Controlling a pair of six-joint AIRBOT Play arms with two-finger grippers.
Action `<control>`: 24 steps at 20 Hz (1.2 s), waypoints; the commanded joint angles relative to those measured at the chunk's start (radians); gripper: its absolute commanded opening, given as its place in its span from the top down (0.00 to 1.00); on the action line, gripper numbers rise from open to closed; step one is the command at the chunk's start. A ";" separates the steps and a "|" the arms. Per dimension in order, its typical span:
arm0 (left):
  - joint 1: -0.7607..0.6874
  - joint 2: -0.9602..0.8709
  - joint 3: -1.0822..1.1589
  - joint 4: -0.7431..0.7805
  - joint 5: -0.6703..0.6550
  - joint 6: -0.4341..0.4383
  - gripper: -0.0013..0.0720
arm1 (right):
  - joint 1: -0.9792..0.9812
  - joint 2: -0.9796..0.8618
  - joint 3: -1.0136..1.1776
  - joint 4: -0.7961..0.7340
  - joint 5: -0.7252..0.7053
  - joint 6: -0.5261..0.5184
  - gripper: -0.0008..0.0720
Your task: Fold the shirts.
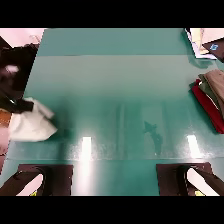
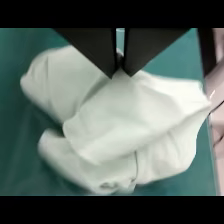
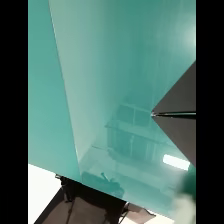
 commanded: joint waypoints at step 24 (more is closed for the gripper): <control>-0.316 -0.433 0.377 -0.427 -0.075 0.039 0.14 | 0.000 0.001 0.000 -0.001 0.006 0.001 0.96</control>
